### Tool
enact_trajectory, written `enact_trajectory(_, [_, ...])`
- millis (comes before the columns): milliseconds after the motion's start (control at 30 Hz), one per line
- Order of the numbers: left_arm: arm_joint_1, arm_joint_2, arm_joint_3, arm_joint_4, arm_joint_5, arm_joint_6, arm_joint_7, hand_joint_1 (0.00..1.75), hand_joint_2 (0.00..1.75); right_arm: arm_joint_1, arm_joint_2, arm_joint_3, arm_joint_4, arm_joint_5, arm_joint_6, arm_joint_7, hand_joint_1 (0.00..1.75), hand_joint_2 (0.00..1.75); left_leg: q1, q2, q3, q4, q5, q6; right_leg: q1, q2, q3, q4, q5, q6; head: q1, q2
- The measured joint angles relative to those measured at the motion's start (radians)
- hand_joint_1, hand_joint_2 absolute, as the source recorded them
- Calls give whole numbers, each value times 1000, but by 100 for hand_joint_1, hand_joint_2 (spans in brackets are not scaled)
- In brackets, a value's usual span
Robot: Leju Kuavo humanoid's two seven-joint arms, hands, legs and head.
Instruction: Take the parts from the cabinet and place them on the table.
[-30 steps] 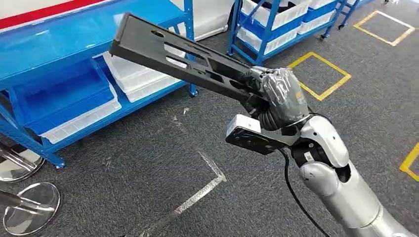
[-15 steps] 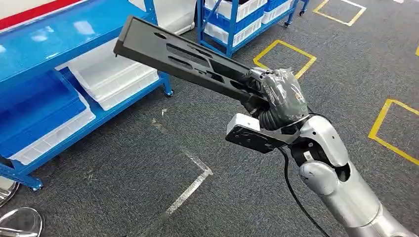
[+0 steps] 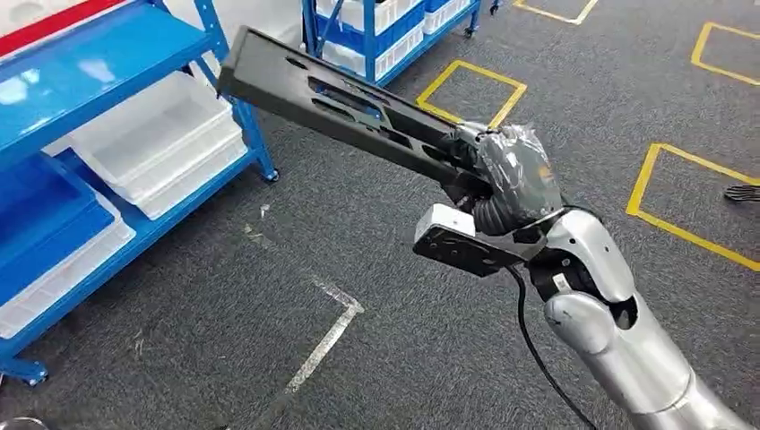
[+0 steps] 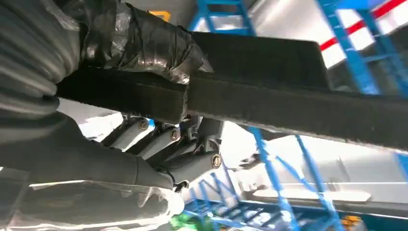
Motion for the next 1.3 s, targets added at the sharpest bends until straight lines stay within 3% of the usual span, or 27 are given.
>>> enact_trajectory(33, [0, -3, 0, 0, 0, 0, 0, 0, 175, -1, -1, 0, 0, 0, 0, 0, 175, 175, 5, 0, -2, 4, -9, -9, -1, 12, 3, -6, 5, -10, 1, 0])
enact_trajectory(67, [1, -3, 0, 0, 0, 0, -3, 0, 175, -4, -1, 0, 0, 0, 0, 1, 175, 175, 9, -35, -11, 27, -30, -9, -1, 19, 3, -7, 8, -19, 0, 0])
enact_trajectory(167, [1, -3, 0, 0, -6, 3, -12, 0, 175, -3, 1, 0, 1, 0, 0, 0, 175, 175, 2, -80, -113, 240, -133, 0, 6, 45, 0, -7, 10, -38, -5, 0])
enact_trajectory(200, [2, -3, 0, 0, -7, 3, -14, 0, 175, -1, 1, 0, 3, 0, 0, 0, 175, 175, 0, -85, -144, 298, -146, 3, 10, 57, -1, -7, 11, -41, -5, 0])
enact_trajectory(233, [2, -3, 0, 0, -7, 4, -14, 0, 175, 0, 1, 0, 5, 0, 0, 0, 175, 175, -2, -87, -156, 314, -136, 7, 14, 69, -2, -7, 12, -42, -4, 0])
enact_trajectory(267, [4, -3, 0, 0, -8, 4, -15, 0, 175, 1, 1, 0, 7, 0, 0, 1, 175, 175, -5, -88, -143, 279, -102, 13, 17, 84, -2, -6, 13, -43, -5, 0])
enact_trajectory(333, [6, -3, 0, 0, -8, 5, -16, 0, 175, 0, 1, 0, 8, 1, 0, 1, 175, 175, -9, -103, -70, 125, -15, 26, 19, 112, -2, 0, 13, -43, -5, 0])
enact_trajectory(367, [6, -1, 0, 0, -8, 5, -18, 0, 175, 0, 1, 0, 8, 1, 0, 1, 175, 175, -10, -138, -40, 56, 5, 33, 18, 121, -4, 4, 13, -42, -5, 0])
enact_trajectory(400, [5, 0, 0, 2, -8, 5, -19, 0, 175, -3, 1, 0, 8, 1, 0, 1, 175, 175, -8, -173, -30, 32, -7, 35, 25, 128, -11, 11, 13, -38, -2, 0])
enact_trajectory(500, [-2, 0, 0, 2, -8, 4, -21, 0, 175, -1, 2, 0, 8, 1, 0, 1, 175, 175, -16, -149, -24, 25, -1, 37, 8, 157, -20, 0, 26, -20, -4, 0])
enact_trajectory(533, [-1, -1, 0, 2, -8, 3, -21, 0, 175, -2, 2, 0, 8, 1, 0, 1, 175, 175, -8, -137, -20, 10, 9, 44, 16, 168, -22, 0, 30, -14, -3, 0])
enact_trajectory(600, [-1, -3, 0, 3, -9, 3, -22, 0, 175, -5, 1, 0, 9, 1, 0, 1, 175, 175, -6, -113, -12, -6, 18, 51, 18, 95, -47, 50, -14, -7, 5, 0])
enact_trajectory(633, [-1, -3, 0, 3, -9, 3, -23, 0, 175, -6, 1, 0, 9, 1, 0, 1, 175, 175, -6, -103, -12, -8, 20, 53, 14, 73, -74, 112, -49, -2, 5, 0])
enact_trajectory(667, [0, -2, 0, 4, -9, 3, -23, 0, 175, -4, 2, 0, 9, 1, 0, 1, 175, 175, -7, -92, -12, -8, 19, 53, 8, 56, -113, 202, -87, 4, 3, 0])
enact_trajectory(733, [1, -1, 0, 4, -11, 3, -24, 0, 175, -1, 2, 0, 11, 1, 0, 1, 175, 175, -6, -70, -12, -8, 18, 53, -5, 44, -154, 284, -102, 12, 5, 0])
enact_trajectory(767, [1, -1, 0, 4, -11, 3, -24, 0, 175, -1, 2, 0, 13, 1, 0, 2, 175, 175, -5, -59, -11, -7, 15, 49, -12, 40, -142, 260, -79, 16, 5, 0])
enact_trajectory(833, [1, -1, 0, 4, -16, -3, -25, 0, 175, -1, 2, 0, 14, 1, 0, 2, 175, 175, -2, -42, -7, -5, 10, 41, -21, 22, -68, 116, -3, 23, 5, 0])
enact_trajectory(867, [0, -1, 0, 4, -19, -6, -26, 0, 175, -2, 2, 0, 14, 1, 0, 2, 175, 175, -1, -35, -3, -4, 5, 34, -22, -13, -22, 29, 28, 25, 5, 0])
enact_trajectory(900, [1, 0, 0, 5, -22, -8, -26, 0, 175, -5, 2, 0, 15, 1, 0, 2, 175, 175, -8, -27, -5, -1, 0, 25, 0, -44, 0, 3, 6, 26, 6, 0])
enact_trajectory(933, [1, 2, 0, 5, -25, -11, -27, 0, 175, -5, 3, 0, 14, 1, 0, 2, 175, 175, -10, -21, -4, 2, -3, 20, -1, -36, -6, -6, 9, 11, 0, 0])
enact_trajectory(1033, [0, 0, 0, 5, -27, -15, -29, 0, 175, -7, 1, 0, 15, 1, 0, 2, 175, 175, -4, 13, 6, -5, -6, 4, 5, -3, -9, -8, 10, -8, -1, 0])
enact_trajectory(1067, [0, 0, 0, 5, -27, -16, -30, 0, 175, -7, 2, 0, 16, 2, 0, 3, 175, 175, 1, 9, 3, 0, -20, -5, 3, 8, -2, -14, 13, -18, -1, 0])
enact_trajectory(1100, [-1, -1, 0, 5, -26, -17, -31, 0, 175, -12, 2, 0, 16, 2, 0, 3, 175, 175, 3, -32, -9, 36, -44, -4, 4, 18, 0, -15, 12, -25, -3, 0])
enact_trajectory(1133, [-1, -1, 0, 5, -26, -19, -32, 0, 175, -14, 3, 0, 16, 3, 0, 3, 175, 175, 2, -57, -45, 108, -80, -1, 6, 26, 0, -15, 12, -34, -6, 0])
enact_trajectory(1200, [0, 0, 0, 5, -27, -22, -32, 0, 175, -12, 5, 0, 16, 3, 0, 3, 175, 175, -2, -81, -128, 262, -134, 4, 11, 49, 0, -15, 12, -39, -8, 0])
enact_trajectory(1233, [1, 0, 0, 5, -27, -24, -32, 0, 175, -10, 5, 0, 17, 4, 0, 3, 175, 175, -3, -86, -156, 306, -138, 6, 14, 62, -1, -14, 12, -41, -8, 0])
enact_trajectory(1300, [5, 0, -1, 5, -28, -30, -31, 0, 175, -10, 7, 0, 18, 4, 0, 5, 175, 175, -5, -88, -150, 264, -82, 14, 17, 93, 0, -10, 12, -42, -8, 0])
